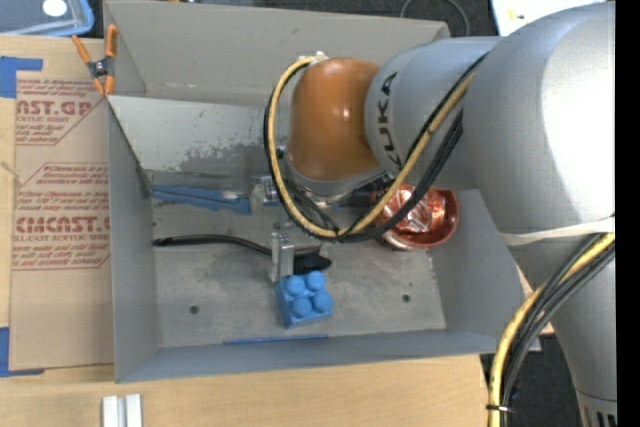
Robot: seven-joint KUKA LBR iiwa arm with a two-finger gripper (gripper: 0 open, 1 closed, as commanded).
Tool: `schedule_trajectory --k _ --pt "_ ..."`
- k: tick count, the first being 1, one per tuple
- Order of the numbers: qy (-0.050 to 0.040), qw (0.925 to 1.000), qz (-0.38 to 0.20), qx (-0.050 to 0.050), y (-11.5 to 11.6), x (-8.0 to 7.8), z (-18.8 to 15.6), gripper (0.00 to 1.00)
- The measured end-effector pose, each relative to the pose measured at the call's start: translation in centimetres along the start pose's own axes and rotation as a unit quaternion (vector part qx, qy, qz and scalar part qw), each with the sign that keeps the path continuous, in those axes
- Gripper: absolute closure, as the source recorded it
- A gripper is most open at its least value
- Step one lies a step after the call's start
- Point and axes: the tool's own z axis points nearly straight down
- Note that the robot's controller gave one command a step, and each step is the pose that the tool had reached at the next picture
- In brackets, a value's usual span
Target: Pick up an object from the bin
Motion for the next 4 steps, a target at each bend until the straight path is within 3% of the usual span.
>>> schedule_trajectory --k 1,2,3,4 --pt "-0.0005 0.9968 -0.08 0.0 0.1 0.7 0.1 1.0" --pt "-0.0007 0.9962 -0.087 0.0 0.1 0.8 -0.2 1.0" --pt "0.0026 0.9963 -0.086 0.0 -0.9 1.8 -6.1 1.0" --pt "0.003 0.9985 -0.055 -0.001 -1.4 1.8 -13.8 1.0"
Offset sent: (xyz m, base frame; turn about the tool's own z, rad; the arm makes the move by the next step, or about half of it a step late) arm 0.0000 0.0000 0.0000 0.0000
